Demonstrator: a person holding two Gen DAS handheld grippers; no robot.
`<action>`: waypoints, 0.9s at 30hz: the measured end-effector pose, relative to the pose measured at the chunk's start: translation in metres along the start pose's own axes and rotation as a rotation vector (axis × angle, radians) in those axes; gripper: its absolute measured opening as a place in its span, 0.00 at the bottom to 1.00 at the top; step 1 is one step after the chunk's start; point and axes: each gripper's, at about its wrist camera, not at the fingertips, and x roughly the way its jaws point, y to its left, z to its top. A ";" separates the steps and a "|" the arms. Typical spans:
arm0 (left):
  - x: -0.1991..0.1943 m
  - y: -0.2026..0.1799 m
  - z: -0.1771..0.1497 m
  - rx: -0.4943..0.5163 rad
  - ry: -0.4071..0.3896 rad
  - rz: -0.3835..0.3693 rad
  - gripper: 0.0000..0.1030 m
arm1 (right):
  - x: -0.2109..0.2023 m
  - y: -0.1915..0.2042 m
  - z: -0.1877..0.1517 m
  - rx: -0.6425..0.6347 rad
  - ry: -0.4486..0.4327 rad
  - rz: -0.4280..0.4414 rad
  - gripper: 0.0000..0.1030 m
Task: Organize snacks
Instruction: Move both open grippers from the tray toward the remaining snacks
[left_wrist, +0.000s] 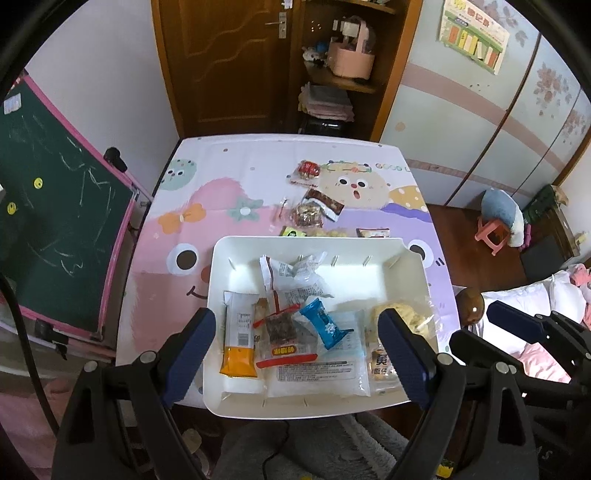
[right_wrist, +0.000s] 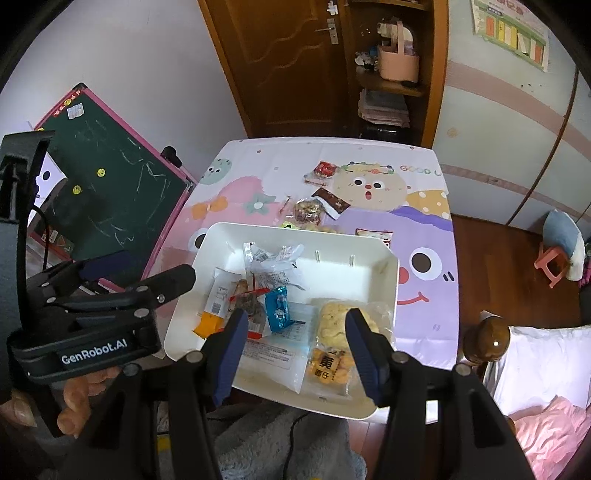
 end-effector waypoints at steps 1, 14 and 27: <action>-0.002 -0.001 0.000 0.004 -0.005 -0.001 0.86 | -0.002 -0.001 0.000 0.004 -0.002 0.000 0.54; -0.029 -0.018 -0.002 0.060 -0.081 0.024 0.86 | -0.029 -0.007 -0.006 0.007 -0.062 -0.058 0.54; -0.039 -0.008 0.058 0.153 -0.220 0.097 0.86 | -0.035 -0.050 0.039 0.092 -0.106 -0.115 0.53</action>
